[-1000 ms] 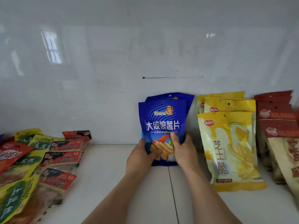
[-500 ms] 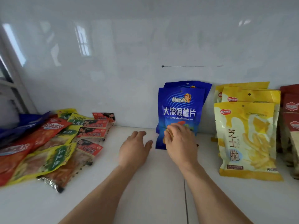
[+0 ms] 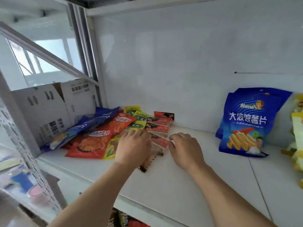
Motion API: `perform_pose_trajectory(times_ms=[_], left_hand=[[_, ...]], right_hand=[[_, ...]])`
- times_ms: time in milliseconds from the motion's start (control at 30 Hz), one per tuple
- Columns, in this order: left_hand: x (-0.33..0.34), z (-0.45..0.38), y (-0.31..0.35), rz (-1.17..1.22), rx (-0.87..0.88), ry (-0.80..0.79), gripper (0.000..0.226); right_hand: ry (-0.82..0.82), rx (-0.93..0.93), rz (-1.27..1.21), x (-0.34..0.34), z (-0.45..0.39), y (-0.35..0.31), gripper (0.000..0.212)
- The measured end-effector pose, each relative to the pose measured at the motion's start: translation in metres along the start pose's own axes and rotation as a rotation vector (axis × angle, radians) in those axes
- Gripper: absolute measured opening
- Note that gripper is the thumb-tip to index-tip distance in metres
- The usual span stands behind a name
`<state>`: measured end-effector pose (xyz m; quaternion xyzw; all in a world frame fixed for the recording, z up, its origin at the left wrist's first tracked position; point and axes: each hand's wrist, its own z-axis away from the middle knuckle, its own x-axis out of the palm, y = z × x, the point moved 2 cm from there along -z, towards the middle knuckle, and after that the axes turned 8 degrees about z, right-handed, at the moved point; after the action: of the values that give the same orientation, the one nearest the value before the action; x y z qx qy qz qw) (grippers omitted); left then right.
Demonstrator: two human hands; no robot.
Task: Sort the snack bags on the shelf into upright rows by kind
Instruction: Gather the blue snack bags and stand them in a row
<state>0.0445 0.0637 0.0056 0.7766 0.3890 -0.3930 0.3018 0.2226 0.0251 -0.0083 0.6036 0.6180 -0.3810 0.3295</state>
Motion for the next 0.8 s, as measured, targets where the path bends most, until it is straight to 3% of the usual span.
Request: perform_pose_trajectory(times_ms=[300,400,500,667,800], left_hand=[[-0.067,0.024,-0.147,0.080,-0.126,0.022,0.035],[-0.077,0.024,-0.188,0.185,-0.230,0.042,0.040],[-0.081,0.013,-0.223,0.284,-0.341,0.071,0.045],[-0.063,-0.015,-0.282,0.474,-0.513,-0.011,0.049],[-0.036,-0.034,-0.317,0.428,-0.573,-0.124,0.050]], right_hand=[[-0.003,0.038,-0.120,0.005,-0.050,-0.172,0.020],[-0.046,0.108,-0.160,0.009,-0.069,-0.211,0.030],[-0.105,0.187,-0.285,0.017,-0.090,-0.236,0.041],[-0.220,0.403,-0.626,0.050,-0.142,-0.254,0.049],[-0.336,0.584,-0.799,0.083,-0.186,-0.257,0.052]])
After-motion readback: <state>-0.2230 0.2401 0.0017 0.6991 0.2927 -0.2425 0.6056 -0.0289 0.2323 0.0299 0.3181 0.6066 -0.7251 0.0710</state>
